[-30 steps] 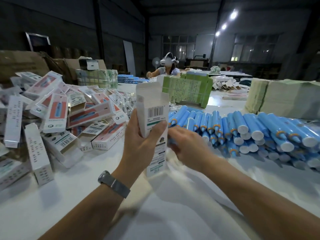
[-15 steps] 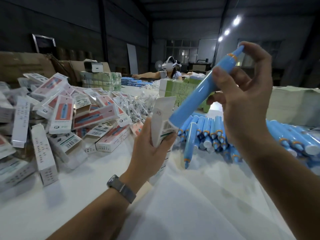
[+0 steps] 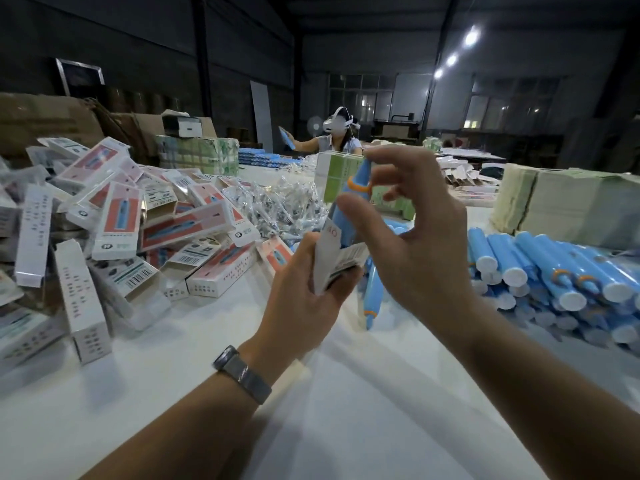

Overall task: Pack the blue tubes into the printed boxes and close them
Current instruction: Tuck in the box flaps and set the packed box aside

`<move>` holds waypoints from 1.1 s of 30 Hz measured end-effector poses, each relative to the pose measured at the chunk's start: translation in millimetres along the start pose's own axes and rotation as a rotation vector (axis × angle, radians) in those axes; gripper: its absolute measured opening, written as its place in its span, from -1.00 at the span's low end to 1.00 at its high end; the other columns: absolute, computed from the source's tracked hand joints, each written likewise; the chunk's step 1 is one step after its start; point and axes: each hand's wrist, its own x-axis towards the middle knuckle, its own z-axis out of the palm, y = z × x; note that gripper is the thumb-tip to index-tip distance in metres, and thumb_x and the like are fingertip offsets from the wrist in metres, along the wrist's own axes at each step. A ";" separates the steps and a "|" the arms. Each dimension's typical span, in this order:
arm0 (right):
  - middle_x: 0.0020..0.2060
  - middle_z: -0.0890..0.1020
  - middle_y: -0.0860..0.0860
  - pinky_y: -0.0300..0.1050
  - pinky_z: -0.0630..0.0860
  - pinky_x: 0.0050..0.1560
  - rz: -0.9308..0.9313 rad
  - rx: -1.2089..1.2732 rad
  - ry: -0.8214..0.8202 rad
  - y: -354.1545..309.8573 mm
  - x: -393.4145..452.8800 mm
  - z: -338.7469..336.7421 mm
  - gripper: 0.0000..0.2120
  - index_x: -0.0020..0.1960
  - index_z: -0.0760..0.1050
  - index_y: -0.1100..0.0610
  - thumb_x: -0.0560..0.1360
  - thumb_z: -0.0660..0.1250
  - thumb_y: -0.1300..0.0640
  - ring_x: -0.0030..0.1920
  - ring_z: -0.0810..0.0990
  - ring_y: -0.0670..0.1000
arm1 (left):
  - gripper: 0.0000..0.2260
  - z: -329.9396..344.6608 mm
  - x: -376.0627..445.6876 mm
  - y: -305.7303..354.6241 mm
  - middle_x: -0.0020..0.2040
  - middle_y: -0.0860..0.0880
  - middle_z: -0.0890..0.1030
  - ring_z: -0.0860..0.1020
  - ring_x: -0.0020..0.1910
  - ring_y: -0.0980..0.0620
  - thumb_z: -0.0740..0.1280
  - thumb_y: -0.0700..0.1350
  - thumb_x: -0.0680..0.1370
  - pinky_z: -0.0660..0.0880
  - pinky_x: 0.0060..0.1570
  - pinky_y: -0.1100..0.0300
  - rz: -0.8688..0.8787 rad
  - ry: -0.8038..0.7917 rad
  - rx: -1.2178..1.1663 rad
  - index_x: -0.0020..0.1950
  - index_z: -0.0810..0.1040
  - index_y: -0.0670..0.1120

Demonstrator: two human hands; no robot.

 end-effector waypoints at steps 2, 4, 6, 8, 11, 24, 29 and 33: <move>0.01 0.51 -0.10 0.10 0.50 0.05 -0.022 -0.039 0.047 4.0 -0.7 2.8 -0.75 0.15 0.40 -0.03 0.52 0.37 0.02 0.07 0.53 -0.01 | -0.74 0.8 -0.4 -2.4 -0.03 0.23 0.58 0.58 -0.11 0.20 0.42 0.04 0.48 0.45 -0.22 0.44 -0.015 0.009 -0.014 0.06 0.39 0.14; 0.04 0.48 -0.04 0.08 0.47 0.05 -0.073 -0.083 0.069 10.4 -0.7 3.1 -0.81 0.12 0.50 0.04 0.54 0.35 0.02 0.09 0.48 -0.01 | -0.74 1.3 -0.6 -3.4 -0.06 0.18 0.59 0.58 -0.13 0.13 0.42 0.07 0.48 0.45 -0.26 0.41 -0.025 0.007 -0.026 0.05 0.38 0.13; 0.02 0.49 0.03 0.01 0.44 0.06 -0.114 -0.151 0.056 18.0 -6.6 4.3 -0.80 -0.01 0.62 0.18 0.56 0.34 0.04 0.09 0.48 0.10 | -0.76 1.1 -0.4 -4.0 -0.08 0.18 0.59 0.58 -0.16 0.11 0.38 0.13 0.46 0.47 -0.26 0.35 -0.008 0.008 -0.011 0.04 0.39 0.16; 0.04 0.53 0.14 -0.04 0.40 0.10 -0.136 -0.215 -0.030 23.5 -17.5 8.3 -0.71 -0.11 0.65 0.24 0.58 0.31 0.03 0.11 0.48 0.20 | -0.78 0.0 0.0 -4.3 -0.12 0.22 0.59 0.57 -0.19 0.15 0.35 0.13 0.44 0.47 -0.25 0.33 -0.012 0.015 -0.020 0.03 0.40 0.21; 0.15 0.53 0.20 -0.13 0.33 0.19 -0.144 -0.257 -0.139 27.9 -26.4 13.1 -0.70 -0.03 0.70 0.21 0.59 0.28 0.04 0.20 0.45 0.21 | -0.74 -1.9 2.4 -7.5 -0.13 0.21 0.60 0.61 -0.17 0.14 0.35 0.14 0.44 0.54 -0.22 0.23 -0.053 0.039 -0.064 0.08 0.43 0.16; -0.07 0.63 -0.01 0.01 0.47 0.14 0.503 -0.230 -0.512 78.5 -41.5 48.7 -0.74 0.15 0.60 0.10 0.49 0.32 0.28 -0.01 0.57 0.05 | -0.65 -24.4 14.8 -36.9 0.09 -0.15 0.58 0.42 -0.04 -0.07 0.43 -0.03 0.56 0.47 -0.10 -0.02 -0.184 0.519 0.368 0.18 0.29 0.06; 0.14 0.63 0.04 0.00 0.40 0.17 0.314 -0.435 -0.695 100.3 -28.5 94.6 -0.70 0.23 0.59 0.06 0.52 0.29 0.18 0.20 0.44 0.14 | -0.67 -29.9 19.0 -35.3 0.05 0.10 0.47 0.44 0.02 -0.07 0.38 0.02 0.54 0.51 0.03 -0.22 -0.213 0.570 0.328 0.18 0.29 0.09; 0.16 0.63 0.07 0.05 0.40 0.17 0.250 -0.508 -0.671 120.0 6.5 140.8 -0.72 0.24 0.56 0.03 0.56 0.25 0.09 0.24 0.43 0.14 | -0.66 -26.2 19.4 -25.3 0.05 0.25 0.41 0.51 0.07 -0.11 0.36 0.03 0.53 0.54 0.01 -0.15 -0.105 0.539 0.271 0.23 0.32 0.09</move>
